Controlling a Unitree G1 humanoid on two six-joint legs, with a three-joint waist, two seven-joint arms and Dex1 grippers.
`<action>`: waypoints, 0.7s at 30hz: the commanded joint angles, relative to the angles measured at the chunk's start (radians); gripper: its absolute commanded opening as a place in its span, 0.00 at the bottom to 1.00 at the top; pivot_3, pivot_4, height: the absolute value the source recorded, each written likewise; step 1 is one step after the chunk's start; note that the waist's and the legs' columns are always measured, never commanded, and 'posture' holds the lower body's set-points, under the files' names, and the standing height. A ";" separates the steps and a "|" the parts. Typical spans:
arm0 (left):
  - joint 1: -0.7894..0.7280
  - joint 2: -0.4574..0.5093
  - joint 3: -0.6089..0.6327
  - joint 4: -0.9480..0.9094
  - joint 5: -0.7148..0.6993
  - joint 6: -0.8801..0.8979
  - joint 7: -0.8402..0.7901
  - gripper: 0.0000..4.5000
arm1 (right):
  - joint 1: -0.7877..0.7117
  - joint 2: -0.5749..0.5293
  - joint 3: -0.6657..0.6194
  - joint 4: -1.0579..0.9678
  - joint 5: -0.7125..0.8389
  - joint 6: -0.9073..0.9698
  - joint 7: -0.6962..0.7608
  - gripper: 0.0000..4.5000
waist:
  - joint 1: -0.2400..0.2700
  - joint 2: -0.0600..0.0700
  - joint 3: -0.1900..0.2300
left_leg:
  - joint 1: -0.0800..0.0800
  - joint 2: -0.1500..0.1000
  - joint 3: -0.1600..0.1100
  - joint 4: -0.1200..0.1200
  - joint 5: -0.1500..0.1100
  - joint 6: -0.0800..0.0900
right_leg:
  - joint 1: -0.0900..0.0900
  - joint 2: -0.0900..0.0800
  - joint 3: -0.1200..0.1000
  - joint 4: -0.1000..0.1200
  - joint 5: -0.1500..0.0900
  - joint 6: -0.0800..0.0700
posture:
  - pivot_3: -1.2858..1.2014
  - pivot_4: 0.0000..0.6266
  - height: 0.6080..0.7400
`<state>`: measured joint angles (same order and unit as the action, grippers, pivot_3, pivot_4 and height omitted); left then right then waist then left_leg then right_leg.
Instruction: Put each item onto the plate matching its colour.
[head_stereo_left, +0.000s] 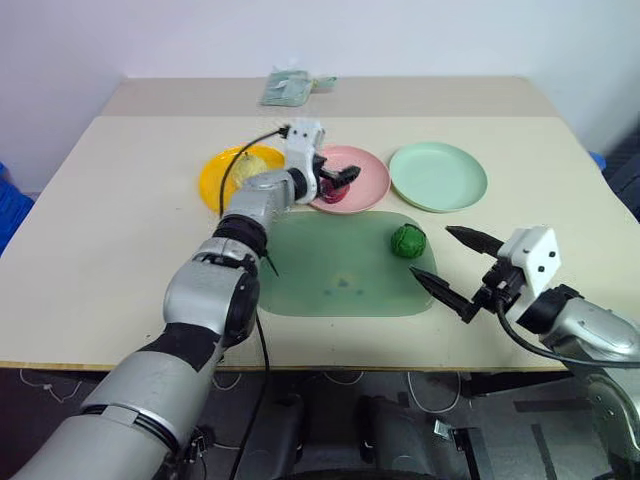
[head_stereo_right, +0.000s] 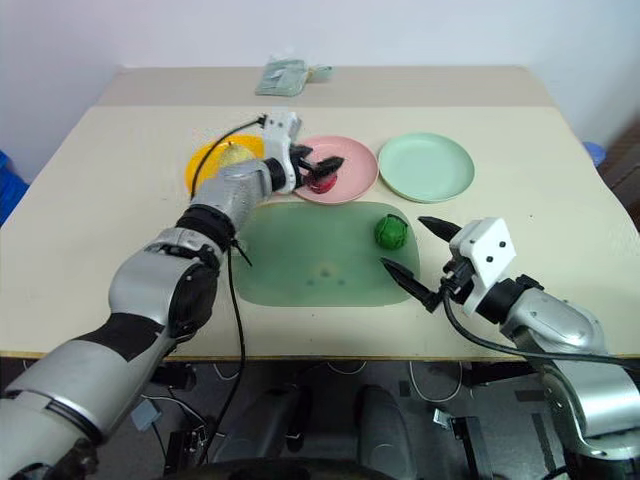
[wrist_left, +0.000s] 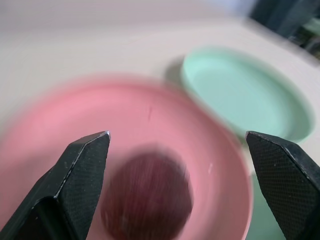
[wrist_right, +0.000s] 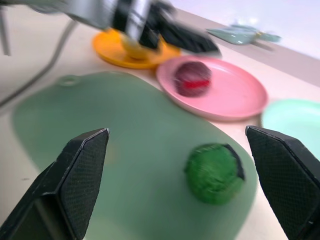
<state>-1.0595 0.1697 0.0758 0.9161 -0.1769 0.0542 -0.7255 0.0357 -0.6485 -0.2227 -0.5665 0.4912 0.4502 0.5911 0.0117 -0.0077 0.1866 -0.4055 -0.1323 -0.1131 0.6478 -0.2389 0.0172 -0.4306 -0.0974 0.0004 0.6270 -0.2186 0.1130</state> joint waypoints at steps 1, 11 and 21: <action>0.246 0.089 -0.042 -0.412 -0.069 0.089 -0.162 0.98 | -0.048 0.015 0.033 0.087 -0.074 -0.056 -0.019 1.00 | -0.007 0.001 0.000 | 0.000 0.000 0.001 0.000 0.000 0.000 | -0.001 0.000 0.001 0.000 0.000 0.000 | 0.52 0.24 1.00; 0.845 0.468 0.130 -1.192 -0.477 0.492 -0.376 0.98 | -0.261 0.100 0.167 0.484 -0.137 -0.191 0.120 1.00 | 0.001 0.001 0.000 | 0.001 0.001 0.002 0.001 -0.002 0.004 | -0.001 0.002 0.006 0.002 0.001 -0.003 | 0.52 0.24 1.00; 0.984 0.511 0.195 -1.386 -0.555 0.530 -0.273 1.00 | -0.409 0.140 0.235 0.733 -0.167 -0.241 0.250 0.46 | -0.003 0.002 0.000 | 0.004 0.002 0.002 -0.001 -0.003 0.004 | 0.000 0.002 0.006 0.001 0.001 -0.003 | 0.52 0.24 1.00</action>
<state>-0.0835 0.6673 0.2313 -0.4262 -0.7094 0.5873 -1.0162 -0.3680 -0.5199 0.0008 0.1401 0.3353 0.2186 0.8250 0.0083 -0.0061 0.1864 -0.4016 -0.1299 -0.1107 0.6461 -0.2415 0.0211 -0.4305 -0.0949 0.0064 0.6283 -0.2177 0.1101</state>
